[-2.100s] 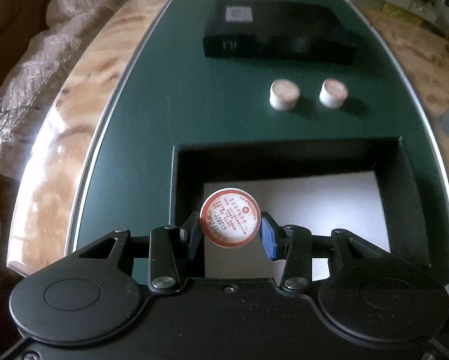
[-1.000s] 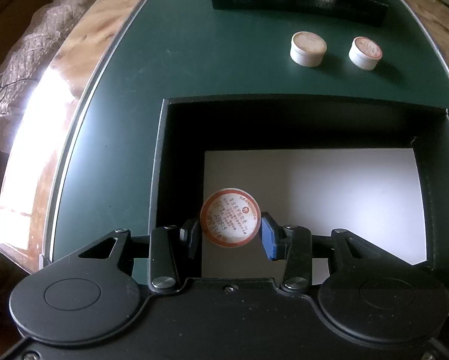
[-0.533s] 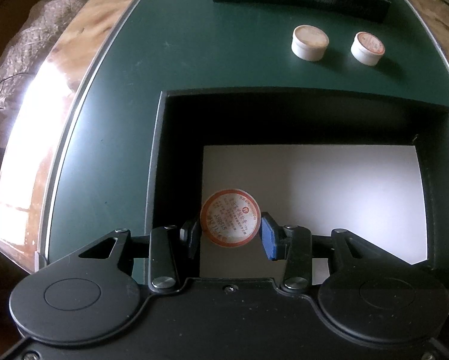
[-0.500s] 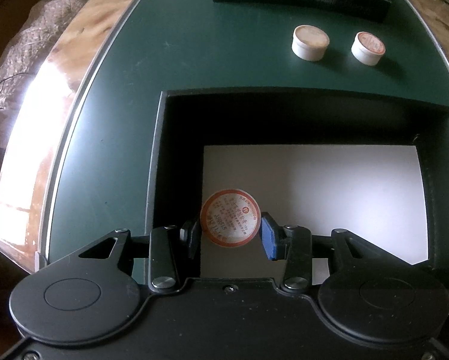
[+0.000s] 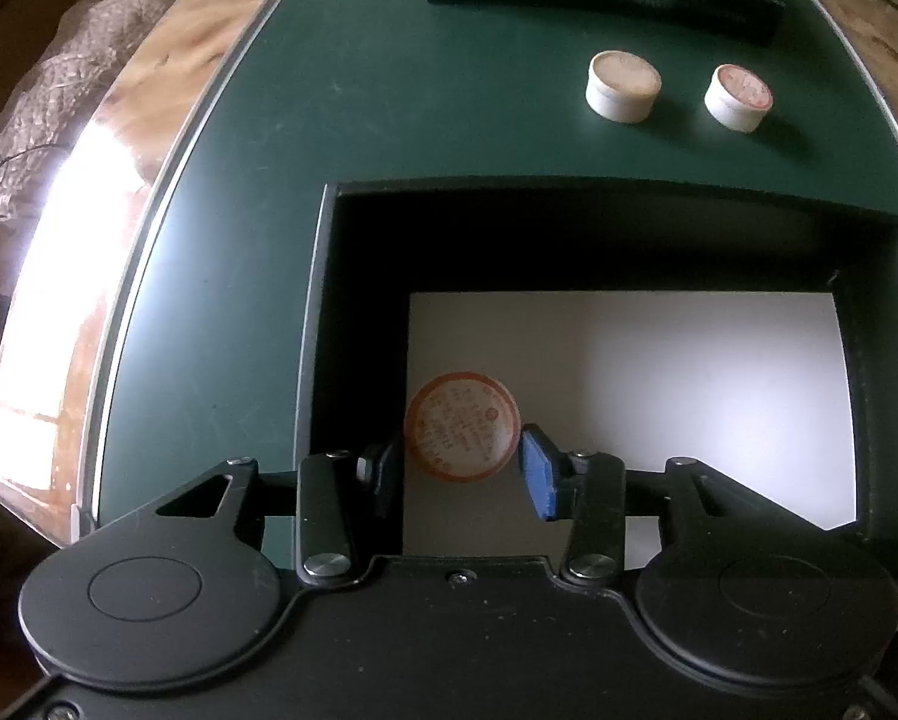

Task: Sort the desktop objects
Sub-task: 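Lower the jar into the tray and open the left tool, then close the right tool on the second red-labeled jar while the left tool withdraws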

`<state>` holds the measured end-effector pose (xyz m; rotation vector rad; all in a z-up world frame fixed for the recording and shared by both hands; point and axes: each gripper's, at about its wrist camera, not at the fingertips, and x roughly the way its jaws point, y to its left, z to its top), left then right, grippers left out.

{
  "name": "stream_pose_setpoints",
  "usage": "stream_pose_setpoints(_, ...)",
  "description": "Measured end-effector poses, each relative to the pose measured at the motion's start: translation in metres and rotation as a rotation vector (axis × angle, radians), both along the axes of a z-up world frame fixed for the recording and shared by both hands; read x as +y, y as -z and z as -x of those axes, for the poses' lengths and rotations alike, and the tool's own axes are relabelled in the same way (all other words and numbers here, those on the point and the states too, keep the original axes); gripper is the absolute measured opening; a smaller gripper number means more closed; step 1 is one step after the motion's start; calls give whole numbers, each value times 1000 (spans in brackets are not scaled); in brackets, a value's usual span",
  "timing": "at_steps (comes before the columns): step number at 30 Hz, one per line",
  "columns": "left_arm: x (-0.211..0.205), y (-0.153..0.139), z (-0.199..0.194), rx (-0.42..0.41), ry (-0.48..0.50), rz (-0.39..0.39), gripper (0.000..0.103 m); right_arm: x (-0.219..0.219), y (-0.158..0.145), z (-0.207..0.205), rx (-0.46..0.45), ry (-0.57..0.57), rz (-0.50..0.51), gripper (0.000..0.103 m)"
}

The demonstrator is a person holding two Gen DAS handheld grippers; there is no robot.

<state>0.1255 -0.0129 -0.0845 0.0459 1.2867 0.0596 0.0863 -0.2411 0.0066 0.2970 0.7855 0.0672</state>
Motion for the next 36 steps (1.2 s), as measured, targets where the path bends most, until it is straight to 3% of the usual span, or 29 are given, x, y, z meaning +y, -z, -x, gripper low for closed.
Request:
stream_pose_setpoints(8,1,-15,4,-30,7,4,50,-1,-2,-1,-4,1,-4,103)
stream_pose_setpoints(13,3,-38,19,-93,23,1,53,-3,-3,-3,-6,5,9,103)
stream_pose_setpoints(21,24,-84,49,-208,-5,99,57,-10,-5,-20,11,36,35,103)
stream_pose_setpoints(27,20,-86,63,-251,5,47,57,-9,9,-52,76,33,77,103)
stream_pose_setpoints(36,25,-84,72,-261,19,88,60,11,34,-119,177,-35,108,103)
